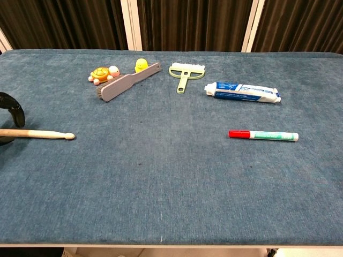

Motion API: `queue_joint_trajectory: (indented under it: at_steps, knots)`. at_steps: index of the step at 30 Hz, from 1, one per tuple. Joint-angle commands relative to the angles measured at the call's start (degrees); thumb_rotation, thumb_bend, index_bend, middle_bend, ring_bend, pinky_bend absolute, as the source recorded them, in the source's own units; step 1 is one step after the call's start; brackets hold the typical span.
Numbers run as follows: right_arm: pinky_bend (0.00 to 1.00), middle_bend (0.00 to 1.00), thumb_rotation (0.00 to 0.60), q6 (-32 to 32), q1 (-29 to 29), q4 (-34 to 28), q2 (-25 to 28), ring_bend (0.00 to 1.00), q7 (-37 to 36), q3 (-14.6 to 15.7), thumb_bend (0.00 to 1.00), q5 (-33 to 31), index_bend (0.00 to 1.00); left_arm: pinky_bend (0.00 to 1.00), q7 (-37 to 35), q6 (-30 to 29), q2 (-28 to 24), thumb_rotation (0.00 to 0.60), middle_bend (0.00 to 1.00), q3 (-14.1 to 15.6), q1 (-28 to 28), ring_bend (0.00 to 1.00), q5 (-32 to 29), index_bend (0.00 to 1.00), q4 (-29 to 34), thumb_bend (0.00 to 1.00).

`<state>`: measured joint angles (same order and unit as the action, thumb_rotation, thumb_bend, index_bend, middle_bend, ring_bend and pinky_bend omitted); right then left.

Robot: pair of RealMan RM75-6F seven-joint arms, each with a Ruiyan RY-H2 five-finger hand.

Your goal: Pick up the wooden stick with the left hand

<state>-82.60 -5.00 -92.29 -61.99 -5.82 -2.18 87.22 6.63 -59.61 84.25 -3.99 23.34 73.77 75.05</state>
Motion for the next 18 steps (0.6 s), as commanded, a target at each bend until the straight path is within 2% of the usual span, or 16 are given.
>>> queue_joint_trajectory:
  at_steps: [1,18]
  knots:
    - [0.0,0.11,0.6,0.0,0.0,0.0,0.0,0.02,0.0,0.0,0.26,0.0,0.24,0.11,-0.6,0.1,0.4,0.6,0.42,0.2,0.0,0.14,0.1,0.47,-0.7,0.29]
    - [0.0,0.11,0.6,0.0,0.0,0.1,0.0,0.02,-0.1,0.0,0.26,0.0,0.24,0.11,-1.4,2.3,2.2,0.6,0.45,0.4,0.7,0.16,-1.0,0.5,-3.4,0.35]
